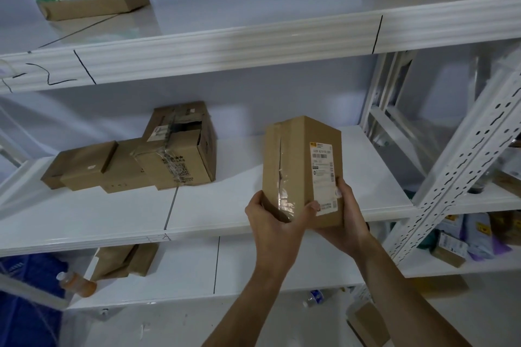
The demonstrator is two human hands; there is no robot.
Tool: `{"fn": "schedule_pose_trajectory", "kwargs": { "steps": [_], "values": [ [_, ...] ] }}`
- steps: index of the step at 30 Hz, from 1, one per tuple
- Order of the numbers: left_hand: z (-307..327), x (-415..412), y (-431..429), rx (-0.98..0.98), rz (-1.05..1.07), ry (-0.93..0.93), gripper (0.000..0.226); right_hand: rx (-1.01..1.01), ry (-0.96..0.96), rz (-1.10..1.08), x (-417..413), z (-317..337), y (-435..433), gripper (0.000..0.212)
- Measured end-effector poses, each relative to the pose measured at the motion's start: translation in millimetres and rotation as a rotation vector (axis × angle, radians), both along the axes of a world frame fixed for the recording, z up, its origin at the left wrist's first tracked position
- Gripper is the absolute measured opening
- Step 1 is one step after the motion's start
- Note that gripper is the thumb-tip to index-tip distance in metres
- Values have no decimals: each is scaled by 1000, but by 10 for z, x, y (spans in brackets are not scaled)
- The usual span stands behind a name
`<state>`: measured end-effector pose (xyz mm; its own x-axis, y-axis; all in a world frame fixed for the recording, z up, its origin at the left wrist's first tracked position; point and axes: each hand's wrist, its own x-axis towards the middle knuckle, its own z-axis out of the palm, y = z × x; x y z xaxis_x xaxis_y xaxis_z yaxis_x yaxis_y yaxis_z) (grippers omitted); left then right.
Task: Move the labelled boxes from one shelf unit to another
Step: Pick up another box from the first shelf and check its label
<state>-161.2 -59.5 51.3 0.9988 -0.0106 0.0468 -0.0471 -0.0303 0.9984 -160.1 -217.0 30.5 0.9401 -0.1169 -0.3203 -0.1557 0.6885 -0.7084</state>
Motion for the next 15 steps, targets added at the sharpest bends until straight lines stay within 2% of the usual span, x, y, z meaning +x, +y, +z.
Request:
{"fn": "schedule_pose_trajectory", "kwargs": {
  "steps": [3,4,8,12,13,15],
  "values": [
    [14,107,86,-77,-63,45,70,-71,-8,-5,11,4,12,54],
    [22,136,112,-86,-79,72,68,-93,-21,-6,13,24,32,52],
    [-21,250,262,-143,-141,201,88,-256,-9,-65,30,176,171,35],
    [-85,312,383,-333,-204,342,53,-529,-53,-127,-4,243,367,48],
    [-99,327,403,-409,-203,392,46,-609,-83,-159,-28,265,427,45],
    [-159,356,438,-549,-203,484,45,-742,-140,-244,-69,270,566,42]
  ]
}}
